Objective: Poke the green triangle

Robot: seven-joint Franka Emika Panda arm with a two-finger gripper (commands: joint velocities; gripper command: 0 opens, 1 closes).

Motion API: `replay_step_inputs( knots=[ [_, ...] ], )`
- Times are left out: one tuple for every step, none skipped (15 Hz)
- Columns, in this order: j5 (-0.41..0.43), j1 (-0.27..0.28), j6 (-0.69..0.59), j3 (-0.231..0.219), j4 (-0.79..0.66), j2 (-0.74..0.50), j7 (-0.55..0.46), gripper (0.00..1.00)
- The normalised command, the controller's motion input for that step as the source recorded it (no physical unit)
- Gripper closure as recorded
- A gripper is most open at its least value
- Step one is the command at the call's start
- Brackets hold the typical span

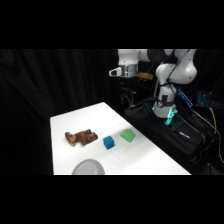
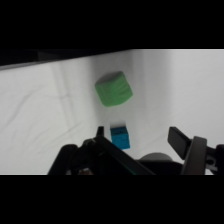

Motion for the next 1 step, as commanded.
replay_step_inputs(
  knots=[
    [-0.137,0.033,-0.23,0.017,0.04,-0.26,0.18,0.0]
  ],
)
